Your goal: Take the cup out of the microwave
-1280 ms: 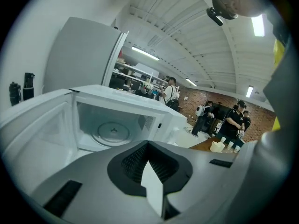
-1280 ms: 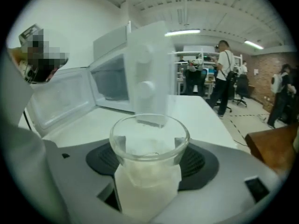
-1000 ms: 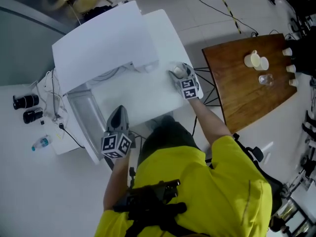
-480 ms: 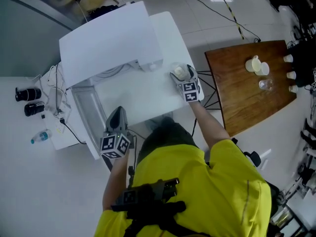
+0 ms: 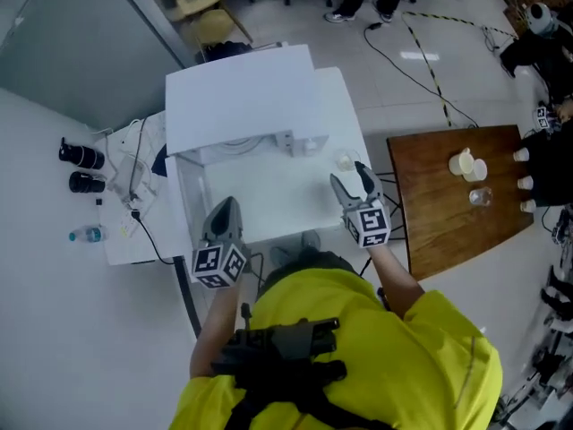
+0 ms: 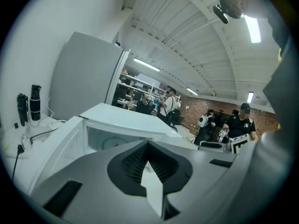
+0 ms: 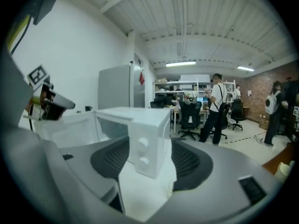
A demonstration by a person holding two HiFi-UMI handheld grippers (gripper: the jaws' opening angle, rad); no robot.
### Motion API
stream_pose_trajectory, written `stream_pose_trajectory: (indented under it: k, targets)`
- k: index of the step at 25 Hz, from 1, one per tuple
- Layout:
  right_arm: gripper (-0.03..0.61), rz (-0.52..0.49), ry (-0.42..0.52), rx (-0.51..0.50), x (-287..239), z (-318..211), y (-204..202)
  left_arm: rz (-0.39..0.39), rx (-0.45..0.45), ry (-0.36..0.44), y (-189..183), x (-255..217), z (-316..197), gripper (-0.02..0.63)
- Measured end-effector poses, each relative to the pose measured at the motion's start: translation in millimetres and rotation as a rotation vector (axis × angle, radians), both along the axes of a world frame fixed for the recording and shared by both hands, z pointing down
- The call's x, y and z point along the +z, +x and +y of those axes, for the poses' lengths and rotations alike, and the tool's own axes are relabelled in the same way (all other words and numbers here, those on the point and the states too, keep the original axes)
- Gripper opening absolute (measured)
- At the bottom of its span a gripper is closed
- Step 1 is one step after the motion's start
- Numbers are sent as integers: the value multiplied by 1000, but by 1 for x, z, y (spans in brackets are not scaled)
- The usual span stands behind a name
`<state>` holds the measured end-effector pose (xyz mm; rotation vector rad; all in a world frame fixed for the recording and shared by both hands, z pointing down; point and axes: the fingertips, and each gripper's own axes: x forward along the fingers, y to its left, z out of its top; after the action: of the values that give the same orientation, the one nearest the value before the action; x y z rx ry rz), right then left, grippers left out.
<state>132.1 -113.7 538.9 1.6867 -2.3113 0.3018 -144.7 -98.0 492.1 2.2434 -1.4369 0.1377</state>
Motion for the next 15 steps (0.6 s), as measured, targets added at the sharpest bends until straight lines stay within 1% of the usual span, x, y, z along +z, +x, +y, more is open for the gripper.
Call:
stream_pose_trajectory:
  k: [1,3,4,6,7,8,9,10,11,13,15]
  targets:
    - [270,-28,30,-22,-27,-3,-12,6,-11,10,-7,-9,1,-8]
    - [264,-77,84,-89,-80,-11,-39,21,-31,44,-19,-34,1,-8]
    - [218,-92,110,-122,-106,-14,-52,27,-39,68,-25,-49,2,-8]
    - [206,-148,172,-172,-156,-14,-75,33,-49,121,-37,-79,3,-8]
    - [132,-189,205,-184,-178,-11,-83,34,-51,144,-43,-93,4,-8]
    - [73,-222,234,-192,-197,-5,-91,35,-52,166,-47,-106,6,-8]
    - [72,-237,257,-196,-210,3,-98,37,-52,187,-51,-118,9,-8]
    - [28,-238,273,-198,-219,11,-105,39,-52,209,-53,-129,14,-8]
    - [5,-234,280,-200,-225,19,-111,38,-50,229,-55,-137,18,-8]
    - [5,-231,280,-214,-227,30,-124,31,-42,250,-57,-146,26,-8]
    - [5,-225,269,-236,-224,36,-136,26,-31,245,-59,-145,32,-8]
